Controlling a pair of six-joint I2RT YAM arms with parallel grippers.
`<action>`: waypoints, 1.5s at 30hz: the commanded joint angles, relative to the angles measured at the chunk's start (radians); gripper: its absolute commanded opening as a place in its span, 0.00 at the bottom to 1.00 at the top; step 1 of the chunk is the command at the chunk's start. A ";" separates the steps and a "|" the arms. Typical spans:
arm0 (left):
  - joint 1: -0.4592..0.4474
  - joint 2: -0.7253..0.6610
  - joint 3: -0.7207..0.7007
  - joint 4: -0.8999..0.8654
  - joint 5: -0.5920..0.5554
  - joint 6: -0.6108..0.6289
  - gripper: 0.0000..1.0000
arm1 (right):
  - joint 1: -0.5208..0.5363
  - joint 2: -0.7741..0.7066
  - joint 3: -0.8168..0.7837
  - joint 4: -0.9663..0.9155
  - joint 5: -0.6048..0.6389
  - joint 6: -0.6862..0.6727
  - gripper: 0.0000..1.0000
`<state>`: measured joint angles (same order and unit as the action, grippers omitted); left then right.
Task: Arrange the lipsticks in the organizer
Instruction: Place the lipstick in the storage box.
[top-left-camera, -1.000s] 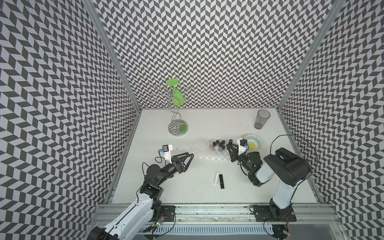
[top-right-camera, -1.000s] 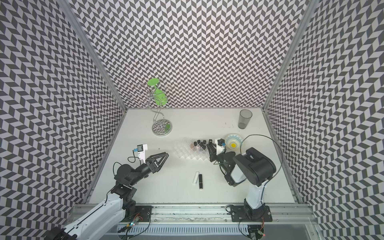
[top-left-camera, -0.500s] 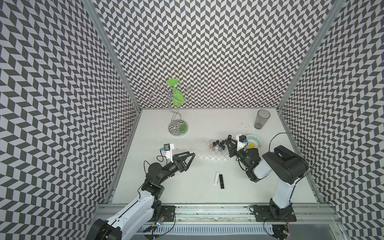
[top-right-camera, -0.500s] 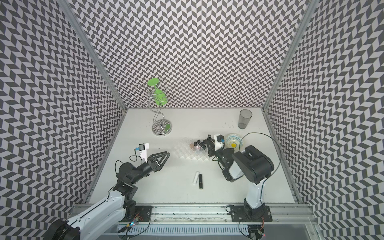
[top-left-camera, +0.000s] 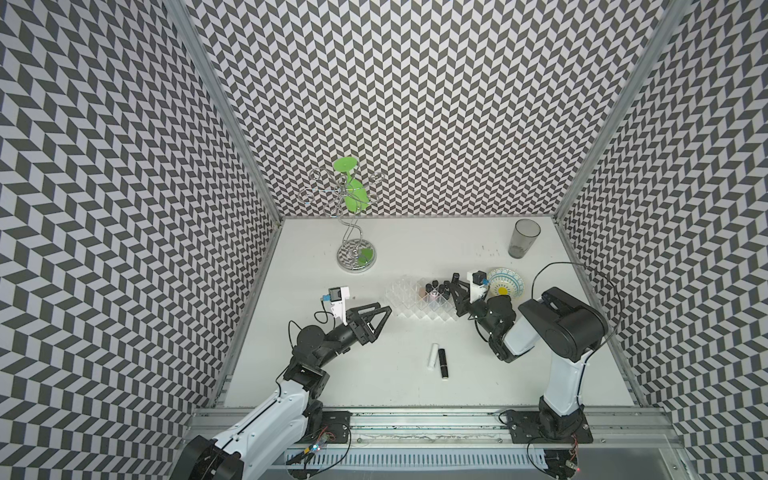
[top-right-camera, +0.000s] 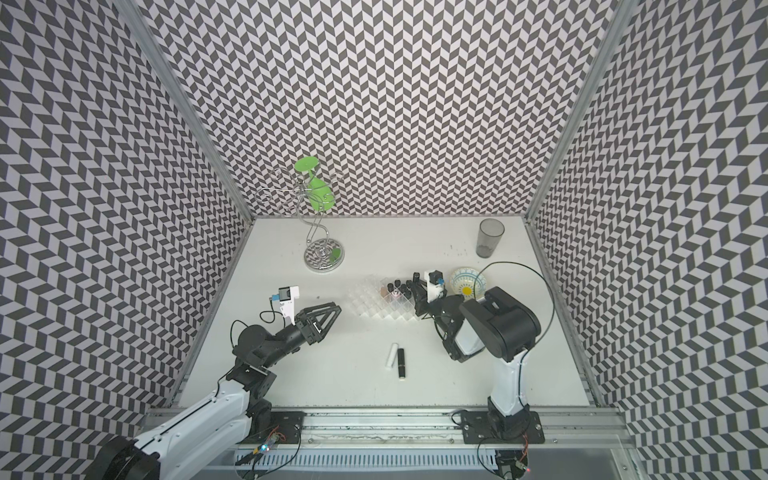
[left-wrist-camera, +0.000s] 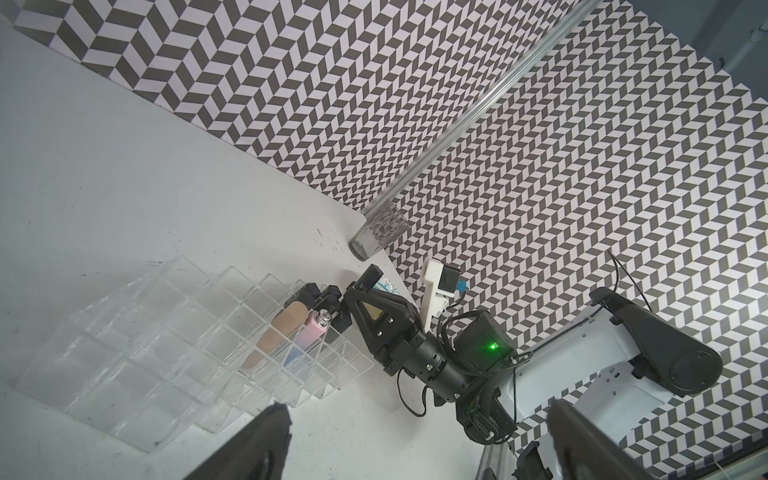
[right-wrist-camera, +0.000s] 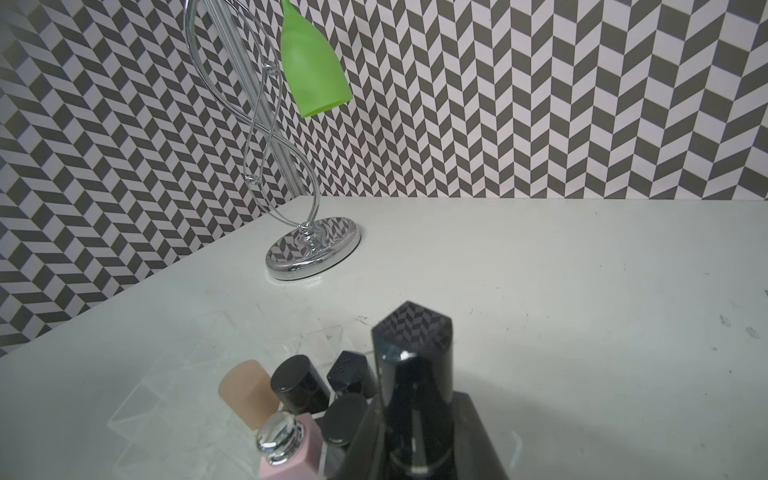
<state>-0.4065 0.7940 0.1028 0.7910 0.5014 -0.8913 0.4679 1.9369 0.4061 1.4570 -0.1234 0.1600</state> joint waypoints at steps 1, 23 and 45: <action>-0.007 -0.002 0.035 0.011 -0.001 0.020 1.00 | -0.006 0.029 -0.005 0.069 0.005 -0.005 0.06; -0.016 0.025 0.044 0.007 -0.016 0.029 1.00 | -0.006 -0.088 -0.067 0.109 0.026 -0.002 0.53; -0.576 0.467 0.442 -0.756 -0.510 0.290 0.67 | -0.017 -1.133 -0.280 -1.013 -0.146 0.347 0.88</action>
<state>-0.9493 1.1870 0.4942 0.1452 0.0628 -0.6365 0.4549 0.8524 0.1390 0.5117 -0.2195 0.4232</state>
